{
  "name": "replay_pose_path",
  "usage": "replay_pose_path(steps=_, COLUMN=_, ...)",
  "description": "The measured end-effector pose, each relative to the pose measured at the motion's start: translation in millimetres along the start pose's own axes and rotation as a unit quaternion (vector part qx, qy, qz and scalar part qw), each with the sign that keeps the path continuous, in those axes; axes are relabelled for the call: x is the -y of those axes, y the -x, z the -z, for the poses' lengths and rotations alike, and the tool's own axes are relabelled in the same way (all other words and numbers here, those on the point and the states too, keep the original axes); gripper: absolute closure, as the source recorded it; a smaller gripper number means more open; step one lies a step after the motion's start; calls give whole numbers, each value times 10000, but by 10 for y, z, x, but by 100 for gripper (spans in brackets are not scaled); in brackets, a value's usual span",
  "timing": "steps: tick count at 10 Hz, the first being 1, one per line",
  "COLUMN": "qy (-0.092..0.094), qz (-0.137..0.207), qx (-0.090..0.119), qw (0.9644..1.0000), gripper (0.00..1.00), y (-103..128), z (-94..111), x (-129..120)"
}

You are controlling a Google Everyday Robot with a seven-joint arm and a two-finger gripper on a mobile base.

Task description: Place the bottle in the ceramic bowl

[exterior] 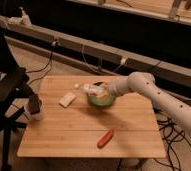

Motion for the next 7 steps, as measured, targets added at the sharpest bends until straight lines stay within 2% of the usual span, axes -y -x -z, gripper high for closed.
replay_pose_path(steps=1, qy=34, qz=-4, qx=-49, qw=10000, gripper=78, y=5, z=-26, x=-42)
replay_pose_path(steps=2, qy=-14, qz=-29, qx=-11, qw=10000, gripper=85, y=3, z=-17, x=-31)
replay_pose_path(steps=3, qy=-174, qz=-189, qx=48, qw=9997, gripper=95, y=-39, z=36, x=54)
replay_pose_path(steps=4, qy=-312, qz=-364, qx=114, qw=9988, gripper=99, y=-58, z=57, x=172)
replay_pose_path(steps=6, qy=-492, qz=-826, qx=262, qw=9950, gripper=100, y=-180, z=102, x=419)
replay_pose_path(steps=7, qy=-598, qz=-1015, qx=249, qw=9927, gripper=99, y=-273, z=147, x=508)
